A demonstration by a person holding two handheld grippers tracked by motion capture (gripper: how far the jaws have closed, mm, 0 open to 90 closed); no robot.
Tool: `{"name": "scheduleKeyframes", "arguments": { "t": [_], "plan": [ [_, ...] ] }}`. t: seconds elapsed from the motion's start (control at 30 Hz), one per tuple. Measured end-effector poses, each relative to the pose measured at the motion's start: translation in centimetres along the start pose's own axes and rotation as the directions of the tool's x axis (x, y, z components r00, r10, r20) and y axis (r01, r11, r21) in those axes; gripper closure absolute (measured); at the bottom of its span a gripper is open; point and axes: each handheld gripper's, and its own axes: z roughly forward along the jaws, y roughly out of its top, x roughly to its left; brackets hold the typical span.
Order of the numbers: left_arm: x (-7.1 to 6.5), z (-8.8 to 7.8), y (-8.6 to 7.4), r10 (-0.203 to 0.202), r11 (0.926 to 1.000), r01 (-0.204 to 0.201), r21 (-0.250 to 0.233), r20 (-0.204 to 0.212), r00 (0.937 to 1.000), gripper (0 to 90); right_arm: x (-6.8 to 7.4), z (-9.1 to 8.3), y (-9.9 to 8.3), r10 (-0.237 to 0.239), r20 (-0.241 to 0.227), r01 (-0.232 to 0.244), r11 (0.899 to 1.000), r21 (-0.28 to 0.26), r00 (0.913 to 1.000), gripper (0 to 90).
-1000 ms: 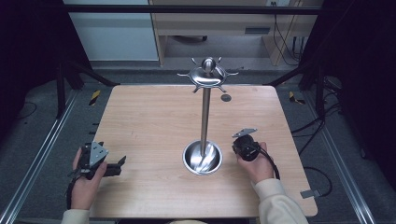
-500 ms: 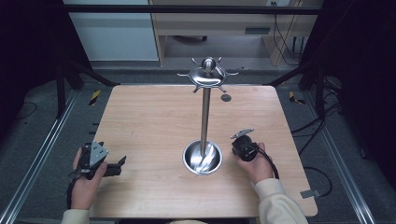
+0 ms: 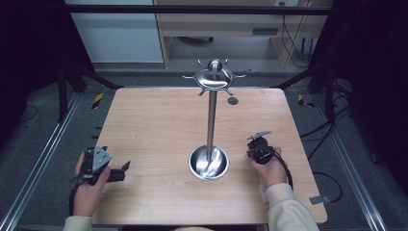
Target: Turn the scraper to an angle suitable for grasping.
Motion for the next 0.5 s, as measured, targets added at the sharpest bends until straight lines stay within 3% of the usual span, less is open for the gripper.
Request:
{"name": "scheduleKeyframes", "arguments": {
  "t": [0.3,0.5],
  "plan": [
    [0.0,0.0,0.0,0.001,1.0000,-0.001,0.000,0.003,1.0000,2.1,-0.7,-0.2,-0.2,0.030,0.028,-0.031,0.999,0.010,0.9992,86.7],
    [-0.1,0.0,0.0,0.001,1.0000,-0.001,-0.001,0.007,1.0000,2.1,-1.1,-1.2,-0.1,0.073,0.011,-0.073,0.997,-0.039,0.9972,84.9]
  ]
}}
